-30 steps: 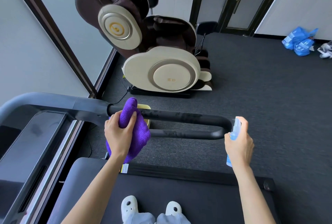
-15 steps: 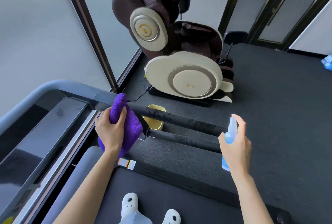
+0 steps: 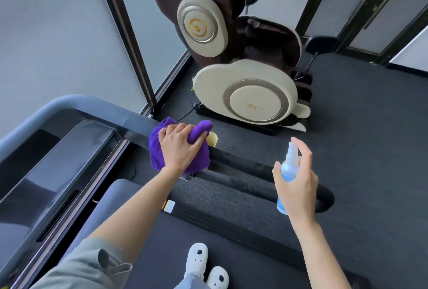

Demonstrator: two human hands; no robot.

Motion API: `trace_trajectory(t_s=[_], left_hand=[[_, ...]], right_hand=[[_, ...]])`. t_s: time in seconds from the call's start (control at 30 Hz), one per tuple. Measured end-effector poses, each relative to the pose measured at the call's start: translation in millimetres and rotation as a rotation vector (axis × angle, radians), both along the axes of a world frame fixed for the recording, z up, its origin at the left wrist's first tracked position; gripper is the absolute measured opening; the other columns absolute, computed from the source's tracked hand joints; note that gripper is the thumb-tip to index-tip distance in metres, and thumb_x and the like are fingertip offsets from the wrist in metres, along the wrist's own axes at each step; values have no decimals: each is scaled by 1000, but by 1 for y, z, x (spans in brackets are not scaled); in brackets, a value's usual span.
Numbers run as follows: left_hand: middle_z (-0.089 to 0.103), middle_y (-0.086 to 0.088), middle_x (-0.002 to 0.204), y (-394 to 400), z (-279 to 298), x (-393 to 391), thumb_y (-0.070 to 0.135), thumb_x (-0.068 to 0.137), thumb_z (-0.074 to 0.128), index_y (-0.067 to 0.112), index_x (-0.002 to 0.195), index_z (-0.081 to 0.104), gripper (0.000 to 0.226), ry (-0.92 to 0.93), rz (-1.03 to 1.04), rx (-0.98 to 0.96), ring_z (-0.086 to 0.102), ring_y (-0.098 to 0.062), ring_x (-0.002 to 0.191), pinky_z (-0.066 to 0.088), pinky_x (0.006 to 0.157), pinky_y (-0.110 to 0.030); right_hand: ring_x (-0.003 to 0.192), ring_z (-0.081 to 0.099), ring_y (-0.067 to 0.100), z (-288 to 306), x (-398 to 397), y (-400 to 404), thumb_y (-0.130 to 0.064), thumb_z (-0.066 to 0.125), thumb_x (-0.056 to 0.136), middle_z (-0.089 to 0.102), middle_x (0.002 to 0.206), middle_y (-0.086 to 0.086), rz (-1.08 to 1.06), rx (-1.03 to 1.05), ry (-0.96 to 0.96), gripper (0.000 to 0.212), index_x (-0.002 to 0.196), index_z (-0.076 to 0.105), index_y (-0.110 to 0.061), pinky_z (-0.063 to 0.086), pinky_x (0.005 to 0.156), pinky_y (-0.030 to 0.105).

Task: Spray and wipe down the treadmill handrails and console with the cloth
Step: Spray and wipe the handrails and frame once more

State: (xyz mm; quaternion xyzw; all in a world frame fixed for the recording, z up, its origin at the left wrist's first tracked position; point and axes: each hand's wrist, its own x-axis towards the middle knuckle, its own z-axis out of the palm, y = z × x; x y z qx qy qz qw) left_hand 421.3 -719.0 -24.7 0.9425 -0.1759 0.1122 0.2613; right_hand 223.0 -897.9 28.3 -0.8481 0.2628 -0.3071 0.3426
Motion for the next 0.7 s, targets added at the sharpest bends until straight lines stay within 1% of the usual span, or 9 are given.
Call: trace_trajectory(t_s=[0.07,0.17,0.23,0.3,0.37,0.47,0.57,0.63,0.7], left_hand=[[66,8,83,-11,3,-3,60,84,50,28,81,68,37,18,-77,32,55,-22,85,33,87,-37],[65,6,76,-39,9,-25,57,83,52,25,73,64,36,67,-168,33,55,-24,77,35,79,-35],[63,7,74,-54,8,-45,59,83,51,26,77,65,37,66,-223,24,54,-22,75,36,78,-35],[62,5,75,-56,5,-51,62,85,45,24,80,66,44,39,-268,52,53,-22,75,38,78,-35],[60,1,71,-44,4,-39,62,86,43,20,73,62,49,-13,-295,107,54,-25,74,39,76,-37],[59,-2,70,-14,3,-12,61,85,44,18,70,61,49,-71,-261,141,54,-27,75,40,77,-38],[60,-2,73,5,0,6,61,87,40,17,73,63,51,-91,-214,137,54,-28,76,39,80,-39],[60,1,71,0,-2,3,61,86,40,18,71,62,51,-83,-166,97,54,-27,75,37,81,-38],[61,4,69,-16,-1,-8,62,84,42,20,68,63,49,-63,-141,64,54,-25,74,35,80,-38]], right_hand=[[89,56,16,2,5,0,-2,64,84,60,120,-9,-8,-9,-8,59,132,41,-26,41,77,23],[97,57,17,8,17,1,-1,64,84,52,126,-23,-6,-5,-8,58,133,41,-24,40,82,22],[98,57,18,11,27,4,-2,64,84,54,127,-18,-6,-12,-5,59,133,41,-23,42,82,24],[92,57,20,13,36,7,-1,64,83,56,124,-16,4,-25,-14,58,133,42,-22,40,78,23],[91,57,18,13,43,8,0,64,83,54,124,-18,26,-30,-24,59,133,42,-21,38,78,18],[92,56,17,11,43,12,-1,64,83,56,126,-15,13,-11,-15,60,133,41,-25,41,80,20],[93,57,14,7,34,14,-1,64,83,49,127,-27,-16,-16,-11,60,133,40,-25,41,81,19],[88,56,10,3,26,12,-1,64,83,45,124,-35,-40,-22,1,60,132,40,-27,40,78,18],[85,55,8,-1,16,8,-1,63,84,46,122,-37,-79,-13,5,60,132,39,-29,40,76,19]])
